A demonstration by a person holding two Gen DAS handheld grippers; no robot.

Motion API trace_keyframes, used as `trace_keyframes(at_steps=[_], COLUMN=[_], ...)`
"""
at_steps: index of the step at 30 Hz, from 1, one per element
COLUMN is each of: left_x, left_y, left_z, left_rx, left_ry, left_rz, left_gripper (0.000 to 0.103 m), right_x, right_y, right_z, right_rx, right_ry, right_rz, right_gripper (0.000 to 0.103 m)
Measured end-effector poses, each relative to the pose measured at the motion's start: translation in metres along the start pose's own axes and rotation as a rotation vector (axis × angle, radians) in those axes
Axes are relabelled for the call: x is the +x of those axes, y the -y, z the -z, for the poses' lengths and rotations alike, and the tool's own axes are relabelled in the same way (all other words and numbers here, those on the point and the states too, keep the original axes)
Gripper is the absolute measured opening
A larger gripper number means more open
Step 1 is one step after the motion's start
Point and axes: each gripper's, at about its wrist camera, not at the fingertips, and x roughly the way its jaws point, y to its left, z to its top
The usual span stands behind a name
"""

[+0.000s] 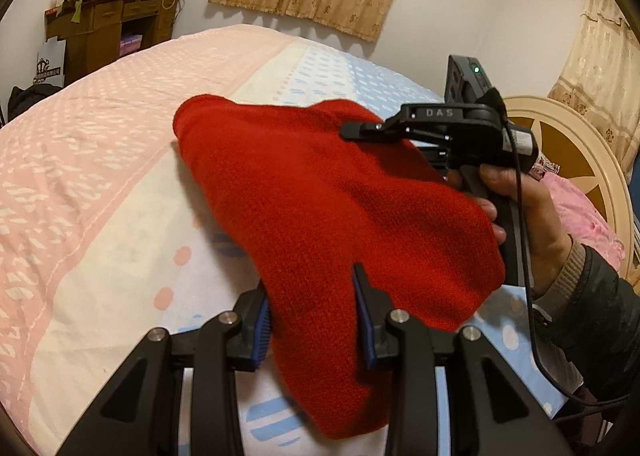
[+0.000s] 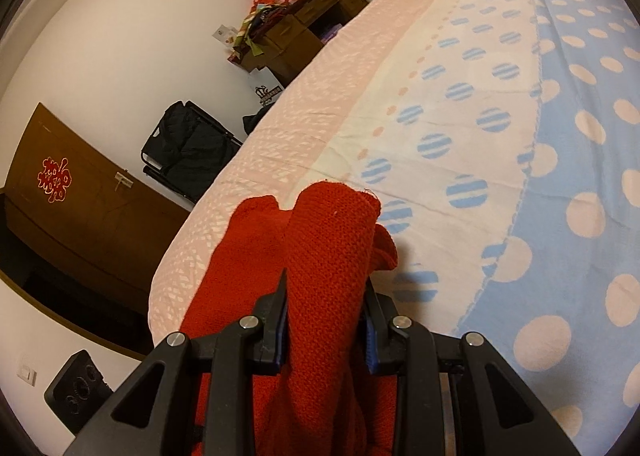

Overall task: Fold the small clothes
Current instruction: 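Close the right tool on the bundle edge and hold it, then open the right tool to release the bundle edge and withdraw it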

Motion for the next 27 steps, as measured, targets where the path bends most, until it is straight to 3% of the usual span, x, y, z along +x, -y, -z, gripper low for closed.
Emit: trace_keyframes(at_steps=[9,19,23,27], left_x=[-0.002,-0.023,-0.038,-0.019], left_y=[-0.001,-0.001,-0.008,-0.020], left_z=[0.002,-0.007,-0.023,-0.025], left_rx=[-0.004,-0.018,-0.049,-0.061], left_ry=[0.007,0.066,0.160,0.099], left_rz=[-0.010,-0.026,-0.048,-0.119], left_gripper=[0.042,0.051,0.073,0.073], right_x=[0.002,-0.031,-0.067,-0.083], right_y=[0.005,0.004,-0.007,-0.034], right_z=[0.004,0.008,0.015,0.043], right_rx=[0.005,0.014,0.007,-0.039], right_ry=[-0.018,0.032,0.107,0.071], right_rz=[0.019,0.060,0.003,-0.127], right_gripper=[0.030,0.046,0.047,0.050])
